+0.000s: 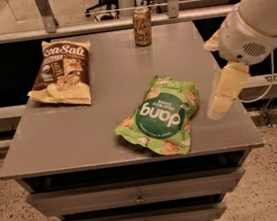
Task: Move orange can near brown chip bag
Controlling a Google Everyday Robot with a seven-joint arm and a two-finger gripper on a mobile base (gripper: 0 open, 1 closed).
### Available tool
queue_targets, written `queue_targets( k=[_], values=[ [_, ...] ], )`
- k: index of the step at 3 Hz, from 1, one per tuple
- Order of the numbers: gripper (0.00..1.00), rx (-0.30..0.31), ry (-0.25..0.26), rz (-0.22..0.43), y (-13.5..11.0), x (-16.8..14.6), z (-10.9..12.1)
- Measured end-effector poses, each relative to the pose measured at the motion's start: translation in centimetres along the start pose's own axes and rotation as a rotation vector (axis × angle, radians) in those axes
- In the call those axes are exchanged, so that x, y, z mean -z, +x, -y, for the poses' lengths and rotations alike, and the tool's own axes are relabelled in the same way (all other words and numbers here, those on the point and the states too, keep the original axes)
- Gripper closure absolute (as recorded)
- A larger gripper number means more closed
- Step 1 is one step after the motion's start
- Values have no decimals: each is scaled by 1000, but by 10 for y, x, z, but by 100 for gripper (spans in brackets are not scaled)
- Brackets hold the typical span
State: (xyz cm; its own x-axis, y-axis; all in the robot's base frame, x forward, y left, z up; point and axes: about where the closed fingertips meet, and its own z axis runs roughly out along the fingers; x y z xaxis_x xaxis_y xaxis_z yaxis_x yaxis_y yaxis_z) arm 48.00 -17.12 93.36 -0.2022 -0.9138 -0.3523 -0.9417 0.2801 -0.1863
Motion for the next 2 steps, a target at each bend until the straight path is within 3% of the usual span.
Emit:
queue_targets(
  k=[1,2],
  values=[
    [0,-13,-18,100,-38,-43,15],
    [0,-13,-18,100,-38,-43,15]
  ],
)
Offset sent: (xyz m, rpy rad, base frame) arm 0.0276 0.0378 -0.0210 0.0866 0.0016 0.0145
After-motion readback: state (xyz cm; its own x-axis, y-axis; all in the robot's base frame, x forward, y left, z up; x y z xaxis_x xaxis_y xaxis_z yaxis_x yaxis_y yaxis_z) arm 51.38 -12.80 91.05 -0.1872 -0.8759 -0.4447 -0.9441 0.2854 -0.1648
